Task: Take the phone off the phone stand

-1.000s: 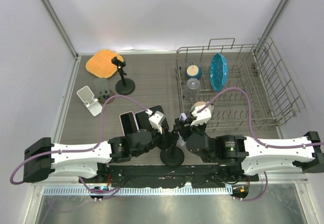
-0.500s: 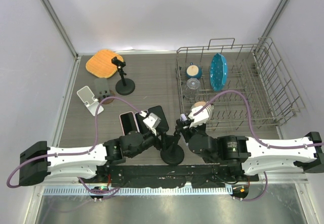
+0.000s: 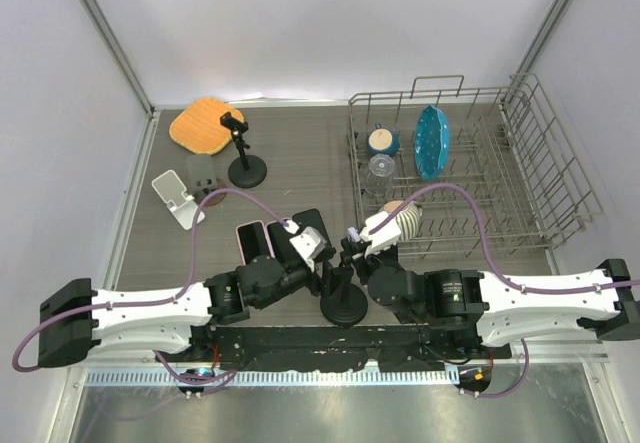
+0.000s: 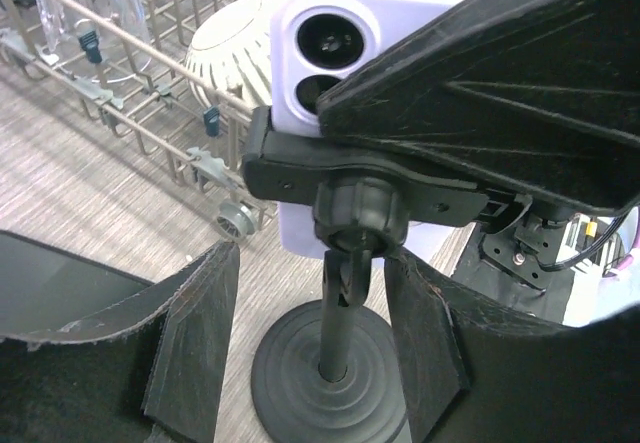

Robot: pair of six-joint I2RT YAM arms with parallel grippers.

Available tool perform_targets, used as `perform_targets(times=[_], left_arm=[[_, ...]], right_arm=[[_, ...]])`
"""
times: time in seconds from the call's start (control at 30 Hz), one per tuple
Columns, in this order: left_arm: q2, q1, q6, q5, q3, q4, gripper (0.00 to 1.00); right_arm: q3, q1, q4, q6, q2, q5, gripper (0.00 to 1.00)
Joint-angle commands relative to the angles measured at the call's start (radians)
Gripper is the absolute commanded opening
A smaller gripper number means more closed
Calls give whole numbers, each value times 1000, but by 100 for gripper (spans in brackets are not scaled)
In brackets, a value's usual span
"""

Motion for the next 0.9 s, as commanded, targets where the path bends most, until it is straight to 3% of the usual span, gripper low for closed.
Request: perform_targets(times=[0.0, 0.17, 0.3, 0.73, 0.87], left_arm=[[27, 4, 66, 10, 58, 74, 59], [46, 4, 83, -10, 68, 97, 42], [53, 4, 85, -29, 69, 106, 0], [44, 4, -52, -322, 85, 12, 0], [23, 4, -83, -380, 100, -38, 0]], right_arm=[[16, 4, 37, -25, 14, -22, 1], [15, 4, 40, -27, 24, -40, 1], [18, 4, 28, -19, 27, -68, 1], [151, 81, -325, 205, 152, -111, 1], [162, 90, -356, 243, 143, -183, 1]])
